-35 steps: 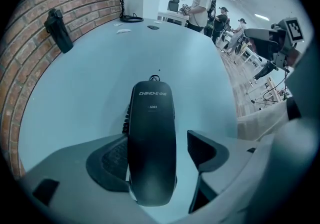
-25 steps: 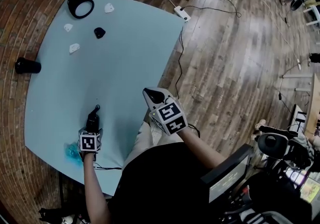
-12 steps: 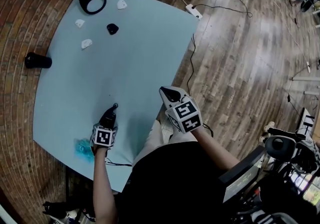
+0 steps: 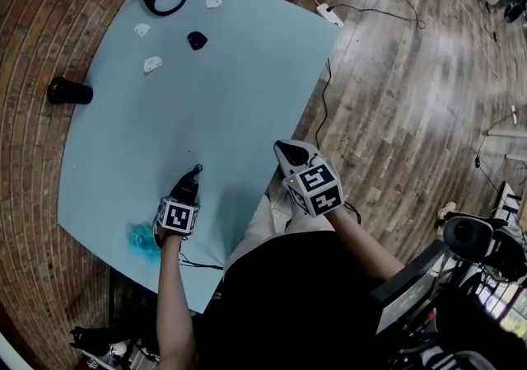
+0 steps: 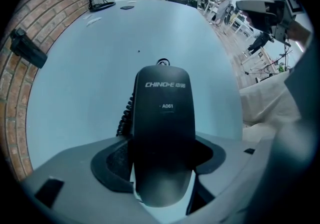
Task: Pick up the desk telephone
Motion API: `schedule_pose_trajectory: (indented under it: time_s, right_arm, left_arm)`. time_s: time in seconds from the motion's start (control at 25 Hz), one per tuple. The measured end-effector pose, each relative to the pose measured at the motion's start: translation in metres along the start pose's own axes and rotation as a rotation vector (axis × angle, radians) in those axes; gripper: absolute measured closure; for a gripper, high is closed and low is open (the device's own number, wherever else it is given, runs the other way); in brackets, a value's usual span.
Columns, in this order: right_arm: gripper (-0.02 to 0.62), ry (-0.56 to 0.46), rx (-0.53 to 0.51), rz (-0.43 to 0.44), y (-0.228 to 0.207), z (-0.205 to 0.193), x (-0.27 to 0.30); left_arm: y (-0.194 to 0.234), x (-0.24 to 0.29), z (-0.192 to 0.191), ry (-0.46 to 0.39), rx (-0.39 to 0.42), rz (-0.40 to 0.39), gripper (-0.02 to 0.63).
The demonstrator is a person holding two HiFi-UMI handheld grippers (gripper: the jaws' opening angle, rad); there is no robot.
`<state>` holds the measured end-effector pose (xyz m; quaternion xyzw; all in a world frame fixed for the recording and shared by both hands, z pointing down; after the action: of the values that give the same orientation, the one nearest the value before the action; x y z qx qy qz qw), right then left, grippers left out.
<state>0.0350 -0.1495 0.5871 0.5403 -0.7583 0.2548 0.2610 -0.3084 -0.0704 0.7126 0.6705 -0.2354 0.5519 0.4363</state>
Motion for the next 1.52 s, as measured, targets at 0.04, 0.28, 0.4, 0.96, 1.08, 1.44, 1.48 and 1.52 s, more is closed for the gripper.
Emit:
schedule_pose_trajectory:
  time_s: [0.04, 0.28, 0.4, 0.96, 1.08, 1.44, 1.48, 1.52]
  right_arm:
    - [0.584, 0.002, 0.001, -0.001, 0.0, 0.0, 0.0]
    - [0.583, 0.003, -0.005, 0.016, 0.005, 0.0, 0.001]
    - [0.584, -0.001, -0.008, 0.02, 0.005, -0.001, 0.001]
    - [0.584, -0.02, -0.042, 0.002, -0.001, 0.009, 0.003]
    - [0.584, -0.03, -0.061, 0.004, 0.002, 0.019, 0.009]
    - [0.584, -0.079, -0.088, 0.018, -0.003, 0.037, 0.003]
    - [0.583, -0.083, -0.092, 0.017, -0.004, 0.038, 0.003]
    - [0.583, -0.087, -0.097, 0.015, -0.005, 0.039, 0.003]
  left_arm:
    - [0.0, -0.001, 0.001, -0.005, 0.002, 0.005, 0.291]
    - [0.0, -0.006, 0.003, 0.017, -0.012, 0.004, 0.306]
    - [-0.002, -0.005, 0.004, 0.022, -0.018, -0.009, 0.308]
    - [-0.001, 0.002, -0.004, 0.006, -0.019, -0.017, 0.311]
    - [0.003, 0.001, -0.002, -0.008, -0.008, -0.006, 0.313]
    - [-0.009, -0.002, -0.007, -0.014, -0.035, 0.019, 0.311]
    - [-0.01, 0.0, -0.007, -0.016, -0.035, 0.02, 0.311]
    - [-0.01, 0.001, -0.007, -0.014, -0.034, 0.02, 0.311]
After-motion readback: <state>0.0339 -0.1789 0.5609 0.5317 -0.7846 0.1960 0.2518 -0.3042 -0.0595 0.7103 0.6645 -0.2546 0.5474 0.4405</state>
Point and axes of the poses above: the fingertips, and each gripper's own axes: x forward along the fingers, y to its left, z out of its top, the point moved 8 cm from there along -x, backward along the fingers, and after that the axes turned 15 degrees about -z, right-handed, at the moved point
